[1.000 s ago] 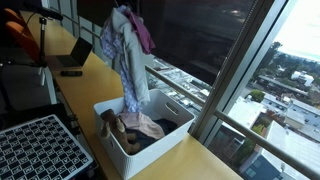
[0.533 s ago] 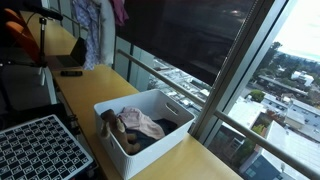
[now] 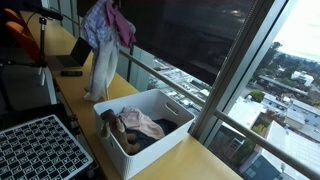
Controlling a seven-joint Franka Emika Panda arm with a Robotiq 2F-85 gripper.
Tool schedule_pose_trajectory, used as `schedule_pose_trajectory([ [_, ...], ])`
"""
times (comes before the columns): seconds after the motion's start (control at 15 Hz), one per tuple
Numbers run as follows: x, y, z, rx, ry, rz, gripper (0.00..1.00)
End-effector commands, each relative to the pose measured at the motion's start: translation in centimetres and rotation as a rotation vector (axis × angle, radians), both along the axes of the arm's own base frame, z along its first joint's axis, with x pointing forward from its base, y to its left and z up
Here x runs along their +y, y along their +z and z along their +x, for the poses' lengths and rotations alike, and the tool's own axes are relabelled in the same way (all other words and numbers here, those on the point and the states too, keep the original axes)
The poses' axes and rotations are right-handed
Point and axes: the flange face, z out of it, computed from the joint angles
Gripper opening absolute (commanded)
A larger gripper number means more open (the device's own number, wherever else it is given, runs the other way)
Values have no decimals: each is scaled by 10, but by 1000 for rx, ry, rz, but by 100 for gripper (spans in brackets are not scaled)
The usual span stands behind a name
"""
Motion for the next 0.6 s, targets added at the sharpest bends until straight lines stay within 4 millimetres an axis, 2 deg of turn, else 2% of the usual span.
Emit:
schedule_pose_trajectory([
  [0.0,-21,-44,17,59,-35,18,4],
  [0.27,-31,-105,25,141,-59,-1,4],
  [0.53,-32,-136,21,179,-59,-13,4],
])
